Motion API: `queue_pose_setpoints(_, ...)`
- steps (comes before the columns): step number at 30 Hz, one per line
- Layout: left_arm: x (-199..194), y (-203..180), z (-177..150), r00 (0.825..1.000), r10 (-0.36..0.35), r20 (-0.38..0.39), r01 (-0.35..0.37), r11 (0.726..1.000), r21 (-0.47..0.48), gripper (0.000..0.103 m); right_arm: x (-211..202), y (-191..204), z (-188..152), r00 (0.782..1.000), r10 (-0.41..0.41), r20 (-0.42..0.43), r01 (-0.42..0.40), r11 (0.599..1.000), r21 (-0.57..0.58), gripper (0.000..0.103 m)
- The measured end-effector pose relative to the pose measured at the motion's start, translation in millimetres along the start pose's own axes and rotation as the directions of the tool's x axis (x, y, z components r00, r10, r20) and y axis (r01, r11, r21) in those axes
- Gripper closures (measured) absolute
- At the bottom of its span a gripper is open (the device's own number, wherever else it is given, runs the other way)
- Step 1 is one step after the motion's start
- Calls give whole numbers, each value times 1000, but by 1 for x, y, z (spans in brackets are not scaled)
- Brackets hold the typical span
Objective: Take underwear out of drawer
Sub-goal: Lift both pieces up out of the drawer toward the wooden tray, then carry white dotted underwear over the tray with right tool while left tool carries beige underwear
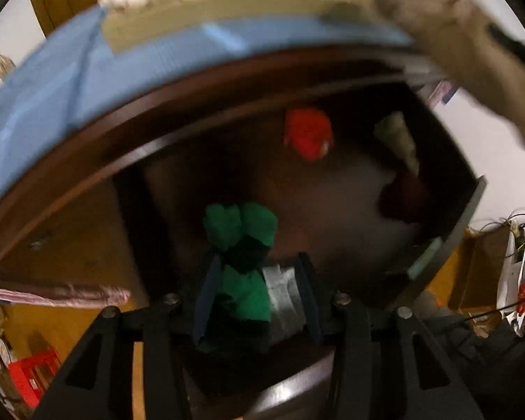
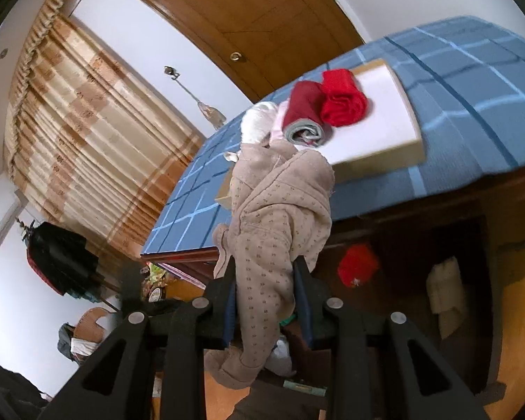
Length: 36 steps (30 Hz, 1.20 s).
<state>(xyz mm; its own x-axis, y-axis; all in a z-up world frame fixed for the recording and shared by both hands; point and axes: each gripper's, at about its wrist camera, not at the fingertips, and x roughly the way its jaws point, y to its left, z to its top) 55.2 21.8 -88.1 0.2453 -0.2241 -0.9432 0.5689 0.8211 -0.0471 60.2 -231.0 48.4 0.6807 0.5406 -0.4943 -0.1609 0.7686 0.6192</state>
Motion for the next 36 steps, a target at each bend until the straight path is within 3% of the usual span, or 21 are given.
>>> queue_pose_setpoints(3, 23, -3, 4, 997, 20, -70, -20, 1000, 3, 59, -2, -3, -2, 1000, 6, 6, -6, 1000, 14, 72)
queue_pose_setpoints(7, 56, -1, 7, 981, 46, -187, -46, 999, 5, 58, -6, 1, -1, 1000, 11, 13, -11, 1000, 1, 72)
queue_pose_setpoints(11, 68, -3, 9, 970, 94, -225, -90, 996, 26, 64, -8, 4, -1, 1000, 23, 18, -23, 1000, -3, 72)
queue_pose_setpoints(13, 64, 0, 10, 976, 84, -203, -85, 996, 3, 78, -7, 4, -1, 1000, 26, 18, -26, 1000, -2, 72)
queue_pose_setpoints(17, 55, 13, 3, 991, 18, -132, -27, 997, -71, 89, -7, 5, -1, 999, 26, 19, -26, 1000, -1, 72)
queue_pose_setpoints(24, 22, 10, -12, 998, -64, 21, 66, 986, -150, 92, -7, 5, -2, 999, 24, 22, -24, 1000, -1, 72)
queue_pose_setpoints(29, -25, 12, -8, 986, -91, 141, 113, 982, -153, 97, -8, 6, -2, 999, 22, 25, -22, 1000, -6, 72)
queue_pose_setpoints(31, -43, 8, -6, 981, -78, 179, 101, 987, -124, 97, -9, 8, -1, 999, 19, 31, -19, 1000, -12, 72)
queue_pose_setpoints(33, -50, 10, -4, 982, -54, 183, 75, 991, -107, 97, -10, 8, 1, 999, 16, 35, -16, 1000, -17, 72)
queue_pose_setpoints(36, -39, 17, 1, 992, -42, 119, 56, 992, -116, 96, -12, 9, 1, 999, 13, 44, -12, 1000, -14, 72)
